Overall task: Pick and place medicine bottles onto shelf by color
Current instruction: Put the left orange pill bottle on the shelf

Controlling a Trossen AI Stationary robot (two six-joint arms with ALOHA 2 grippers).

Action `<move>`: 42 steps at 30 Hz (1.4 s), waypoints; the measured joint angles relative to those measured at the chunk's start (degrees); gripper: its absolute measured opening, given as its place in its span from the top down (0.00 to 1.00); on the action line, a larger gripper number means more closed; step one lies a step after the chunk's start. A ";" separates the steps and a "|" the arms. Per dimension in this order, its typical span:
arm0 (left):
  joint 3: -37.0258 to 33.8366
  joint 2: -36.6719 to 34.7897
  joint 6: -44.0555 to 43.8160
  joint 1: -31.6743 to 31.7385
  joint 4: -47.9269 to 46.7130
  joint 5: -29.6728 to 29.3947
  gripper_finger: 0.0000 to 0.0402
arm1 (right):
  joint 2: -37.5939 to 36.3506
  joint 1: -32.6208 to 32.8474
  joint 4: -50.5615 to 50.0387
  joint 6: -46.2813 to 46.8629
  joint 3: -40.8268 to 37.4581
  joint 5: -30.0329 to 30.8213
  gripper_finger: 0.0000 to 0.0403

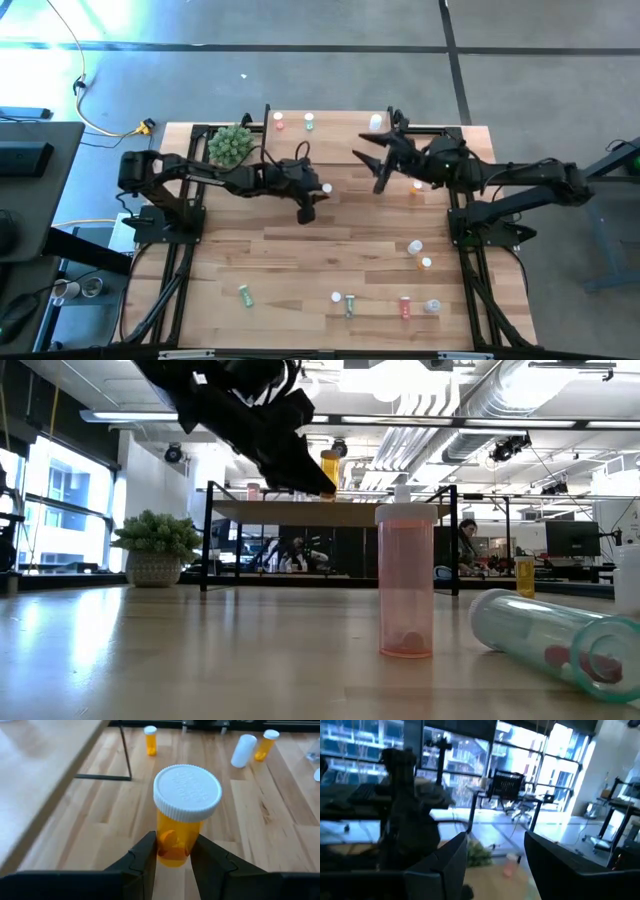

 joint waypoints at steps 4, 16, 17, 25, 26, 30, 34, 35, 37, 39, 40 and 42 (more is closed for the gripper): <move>0.00 -0.78 0.91 0.82 -0.58 0.00 0.76 | 2.28 -2.80 -3.91 -0.82 4.38 -3.97 0.53; 0.00 -0.89 2.41 1.25 -4.11 -1.52 0.76 | 13.46 -6.06 -30.72 -0.83 18.55 -10.20 0.53; 0.00 -0.89 2.45 1.25 -4.19 -1.90 0.76 | 14.51 -6.07 -31.71 -0.81 19.26 -11.24 0.53; 0.00 -0.89 3.29 1.23 -4.77 -3.43 0.76 | 21.28 -6.04 -35.00 -0.81 20.84 -18.75 0.53; 0.00 -0.89 3.29 1.23 -4.75 -3.43 0.76 | 21.91 -6.04 -35.34 -0.79 20.84 -18.95 0.53; 0.00 -0.86 3.25 1.23 -4.77 -3.43 0.76 | 24.03 -6.04 -35.24 -0.80 20.87 -20.76 0.53; 0.00 -0.86 3.27 1.23 -4.73 -3.43 0.76 | 25.97 -6.01 -35.18 -0.79 20.87 -23.17 0.53; 0.00 -0.86 3.23 1.23 -4.74 -3.43 0.76 | 26.33 -5.94 -35.26 -0.77 20.87 -23.22 0.53; 0.00 -0.86 2.92 1.23 -4.72 -3.43 0.76 | 27.17 -5.91 -35.29 -0.79 20.87 -23.24 0.53; 0.00 -0.86 2.85 1.23 -4.72 -3.43 0.76 | 27.85 -5.91 -35.83 -0.79 20.87 -23.24 0.53; 0.00 -0.86 2.85 1.23 -4.71 -3.43 0.76 | 28.18 -5.91 -35.87 -0.79 20.87 -23.26 0.53; 0.00 -0.86 2.80 1.23 -4.67 -3.43 0.76 | 28.67 -5.91 -35.98 -0.77 20.87 -23.26 0.53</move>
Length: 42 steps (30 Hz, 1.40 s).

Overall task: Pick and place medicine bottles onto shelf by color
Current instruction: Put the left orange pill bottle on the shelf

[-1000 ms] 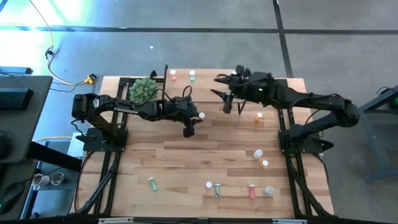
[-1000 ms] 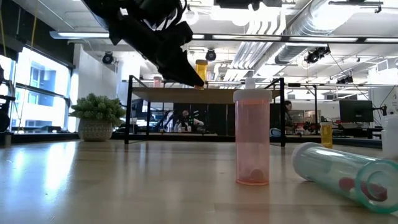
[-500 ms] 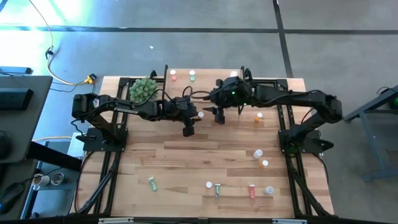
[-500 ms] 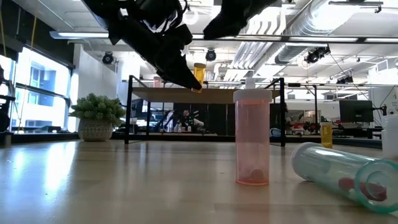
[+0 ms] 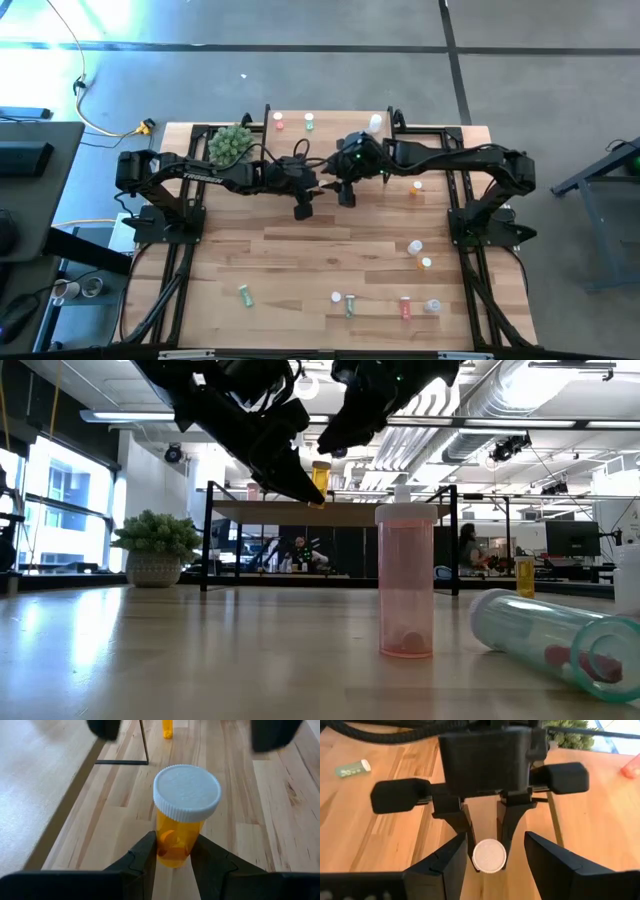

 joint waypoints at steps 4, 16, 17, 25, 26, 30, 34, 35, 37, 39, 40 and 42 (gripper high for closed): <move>0.00 0.02 -1.52 -0.02 0.89 0.00 0.76 | 1.03 0.00 -0.26 0.56 0.00 -0.73 0.53; 0.00 0.04 -4.05 -0.02 3.92 0.02 0.76 | 1.16 0.00 -0.62 0.85 -0.04 -0.76 0.53; 0.00 0.04 -4.05 -0.02 4.01 0.02 0.76 | 1.16 0.00 -0.62 0.85 -0.04 -0.76 0.53; 0.00 0.04 -4.51 -0.02 5.50 0.02 0.76 | 1.16 0.00 -1.14 0.85 -0.04 -0.74 0.53; 0.00 0.04 -4.51 -0.02 5.53 0.02 0.76 | 1.16 0.00 -1.14 0.85 -0.04 -0.74 0.53; 0.00 0.04 -4.51 -0.02 5.56 0.02 0.76 | 1.16 0.00 -1.14 0.85 -0.07 -0.69 0.57; 0.00 0.04 -4.49 -0.02 5.58 0.04 0.76 | 1.16 -0.02 -1.12 0.85 -0.07 -0.60 0.65; 0.00 0.04 -4.49 -0.02 5.58 0.04 0.76 | 1.16 -0.02 -1.12 0.85 -0.07 -0.56 0.67; 0.00 0.04 -4.49 -0.02 5.60 0.04 0.76 | 1.16 -0.02 -1.11 0.88 -0.07 -0.53 0.69; -0.01 0.04 -4.50 -0.02 5.72 0.04 0.76 | 1.16 -0.02 -1.12 0.87 -0.07 -0.52 0.71; -0.02 0.04 -4.51 -0.02 5.88 0.04 0.76 | 1.16 -0.02 -1.08 0.87 -0.07 -0.52 0.71; -0.02 0.04 -4.49 -0.02 6.07 0.04 0.76 | 1.16 -0.02 -1.04 0.88 -0.07 -0.52 0.71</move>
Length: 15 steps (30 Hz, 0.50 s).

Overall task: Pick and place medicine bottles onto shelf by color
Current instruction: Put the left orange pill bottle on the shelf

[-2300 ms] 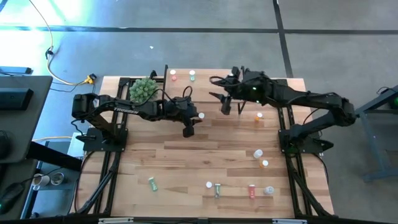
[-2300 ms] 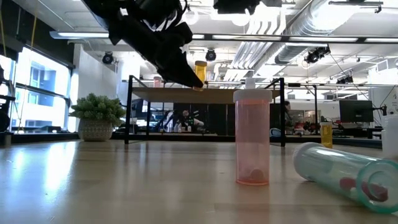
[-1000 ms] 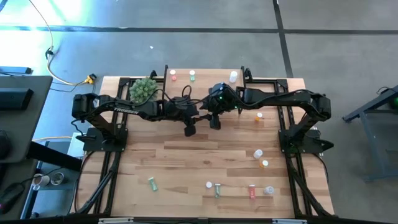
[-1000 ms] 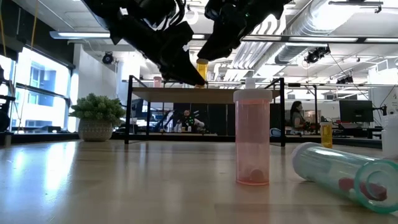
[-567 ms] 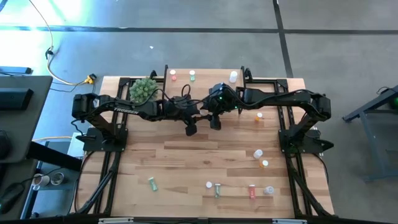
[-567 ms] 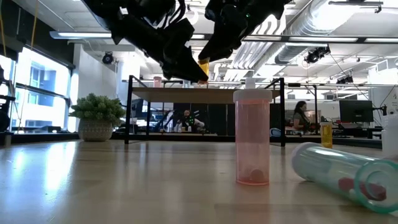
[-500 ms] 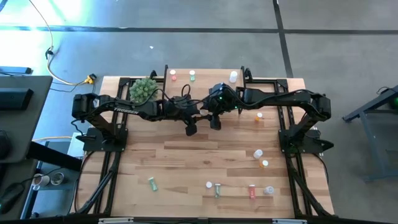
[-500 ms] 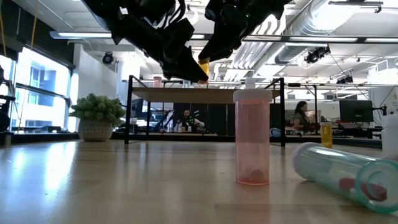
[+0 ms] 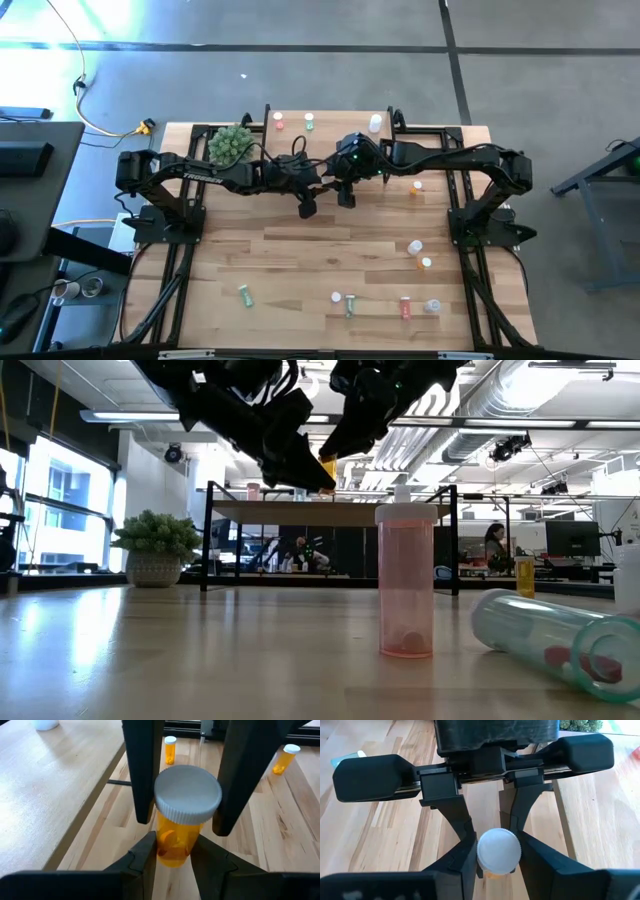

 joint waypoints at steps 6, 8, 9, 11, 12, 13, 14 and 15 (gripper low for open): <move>-0.02 0.00 -0.01 0.00 0.09 0.10 0.76 | -0.02 0.00 0.00 1.51 0.00 -0.02 0.71; -0.02 0.00 0.34 0.00 0.06 0.09 0.75 | 0.00 0.00 0.00 1.51 0.00 -0.04 0.71; -0.02 0.00 0.66 0.00 0.06 0.09 0.74 | -0.01 0.00 0.00 1.51 0.00 -0.04 0.71; -0.02 0.00 0.87 0.00 0.10 0.07 0.72 | 0.00 0.00 0.00 1.63 0.00 -0.06 0.71; -0.02 0.00 0.87 0.00 0.08 0.02 0.70 | 0.00 0.00 -0.01 1.70 0.00 -0.09 0.72; -0.02 0.00 0.90 0.00 0.08 0.00 0.69 | -0.02 0.00 -0.02 1.72 0.00 -0.06 0.72; -0.02 0.00 0.90 0.00 0.09 -0.04 0.67 | -0.02 0.00 -0.07 1.73 0.00 0.27 0.72; -0.02 0.00 0.89 0.01 0.19 -0.04 0.65 | -0.02 0.00 -0.28 1.71 -0.01 1.24 0.72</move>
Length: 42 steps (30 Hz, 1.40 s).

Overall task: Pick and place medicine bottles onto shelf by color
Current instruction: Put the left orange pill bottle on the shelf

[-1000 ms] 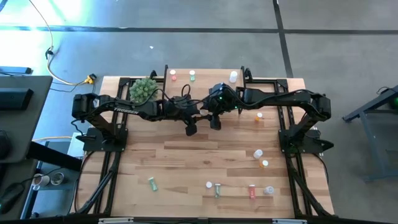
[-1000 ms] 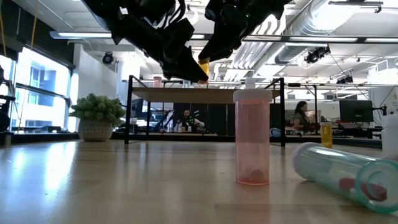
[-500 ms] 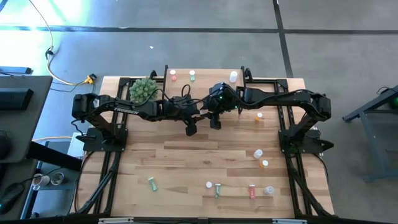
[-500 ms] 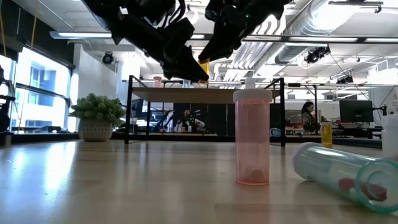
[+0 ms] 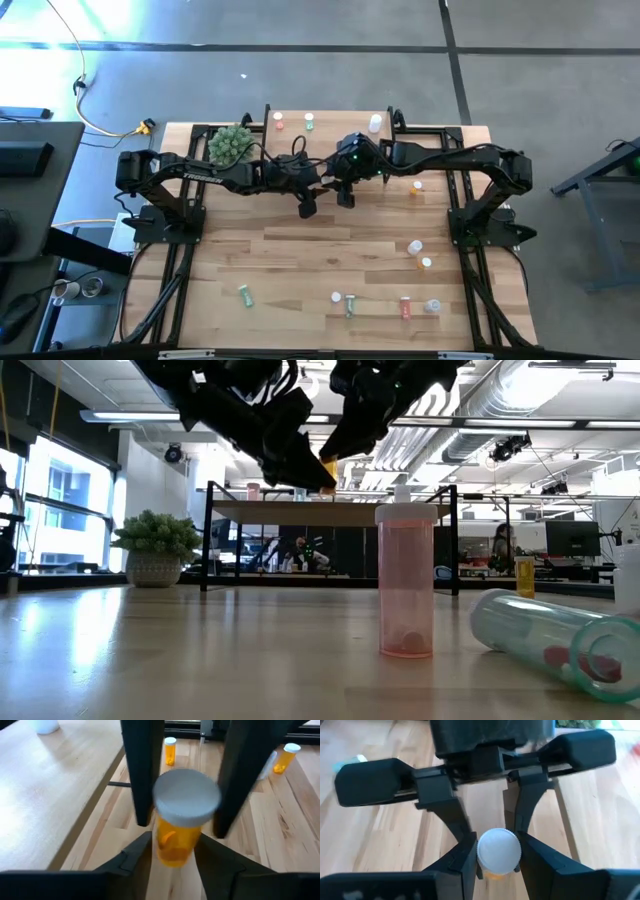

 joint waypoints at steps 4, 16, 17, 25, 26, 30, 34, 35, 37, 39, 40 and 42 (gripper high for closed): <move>0.00 0.00 -0.36 0.01 -0.13 -0.01 0.57 | 0.02 -0.25 -0.51 0.03 -0.03 2.14 0.72; 0.02 -1.19 -1.96 1.00 -4.88 -4.92 0.45 | -0.48 -3.68 -1.85 2.81 1.75 4.05 0.72; 0.04 -1.66 -2.30 1.20 -5.47 -4.94 0.45 | -0.50 -4.09 -2.48 2.81 2.46 4.03 0.72; 0.07 -7.81 -3.92 3.82 -9.91 -4.07 0.44 | -0.57 -8.86 -4.80 2.61 8.92 6.32 0.72; 0.09 -8.43 -3.92 4.04 -10.11 -4.07 0.44 | -0.57 -9.59 -4.68 2.59 9.60 6.32 0.72; 0.04 -11.32 -3.92 4.91 -13.39 -4.05 0.44 | -0.59 -12.46 -4.86 2.52 11.68 6.32 0.72; 0.07 -13.10 -3.91 4.91 -15.88 -4.06 0.44 | -0.59 -15.56 -5.01 2.34 13.14 6.30 0.72; 0.07 -13.47 -3.91 4.91 -16.03 -4.04 0.44 | -0.59 -16.47 -5.14 2.35 13.27 6.31 0.72; 0.07 -13.90 -3.90 4.91 -16.33 -4.04 0.45 | -0.59 -18.32 -5.18 2.35 13.30 6.32 0.72; 0.05 -13.90 -3.90 4.91 -17.20 -4.04 0.45 | -0.59 -20.22 -5.42 2.35 13.30 6.31 0.72; 0.04 -13.90 -3.90 4.91 -17.50 -4.02 0.45 | -0.59 -21.13 -5.62 2.35 13.30 6.22 0.72; 0.04 -13.90 -3.92 4.91 -17.66 -4.03 0.45 | -0.59 -22.91 -6.08 2.44 13.30 4.56 0.72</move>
